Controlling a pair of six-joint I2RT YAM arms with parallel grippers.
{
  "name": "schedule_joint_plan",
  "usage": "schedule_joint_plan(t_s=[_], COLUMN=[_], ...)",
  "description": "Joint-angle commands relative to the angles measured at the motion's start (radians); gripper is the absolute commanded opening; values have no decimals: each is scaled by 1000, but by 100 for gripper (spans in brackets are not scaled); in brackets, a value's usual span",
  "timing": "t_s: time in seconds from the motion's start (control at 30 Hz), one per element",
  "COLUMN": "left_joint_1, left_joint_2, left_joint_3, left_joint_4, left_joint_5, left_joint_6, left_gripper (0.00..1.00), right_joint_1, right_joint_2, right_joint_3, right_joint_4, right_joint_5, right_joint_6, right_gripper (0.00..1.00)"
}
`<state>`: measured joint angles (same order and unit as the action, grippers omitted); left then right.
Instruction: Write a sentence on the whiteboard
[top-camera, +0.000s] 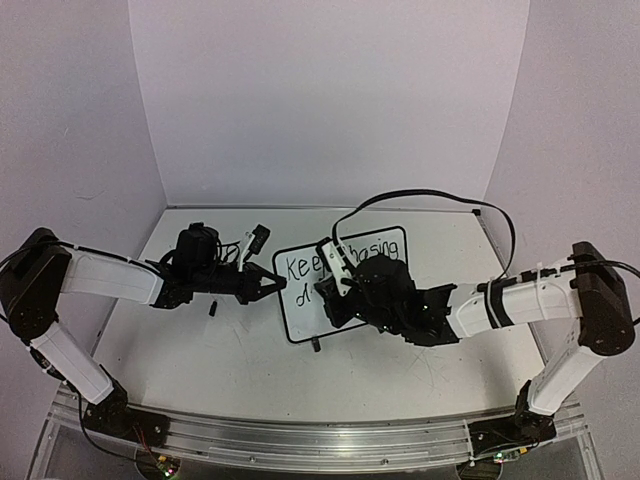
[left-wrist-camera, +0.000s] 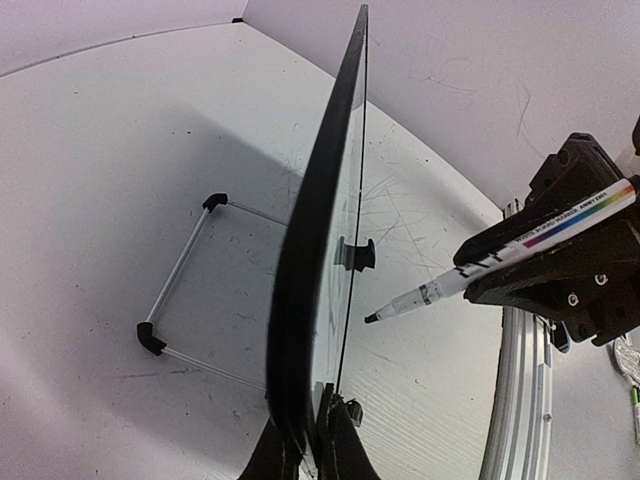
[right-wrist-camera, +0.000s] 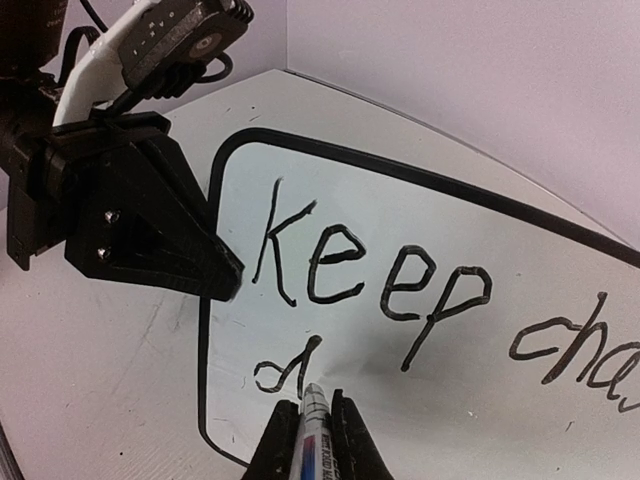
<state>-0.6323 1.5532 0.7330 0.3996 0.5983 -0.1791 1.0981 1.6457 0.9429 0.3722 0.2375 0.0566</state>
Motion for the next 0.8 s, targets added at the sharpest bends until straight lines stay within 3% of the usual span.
schedule_joint_plan(t_s=[0.0, 0.77], left_joint_1=[18, 17], left_joint_2=[-15, -16], left_joint_3=[30, 34], left_joint_4=[-38, -44], left_joint_5=[-169, -170], left_joint_6=[80, 84], left_gripper=[0, 0], right_joint_1=[-4, -4], right_joint_2=[29, 54], right_joint_3=[53, 49], right_joint_4=[42, 37], right_joint_5=[-8, 81], right_joint_6=[-11, 0], right_gripper=[0, 0])
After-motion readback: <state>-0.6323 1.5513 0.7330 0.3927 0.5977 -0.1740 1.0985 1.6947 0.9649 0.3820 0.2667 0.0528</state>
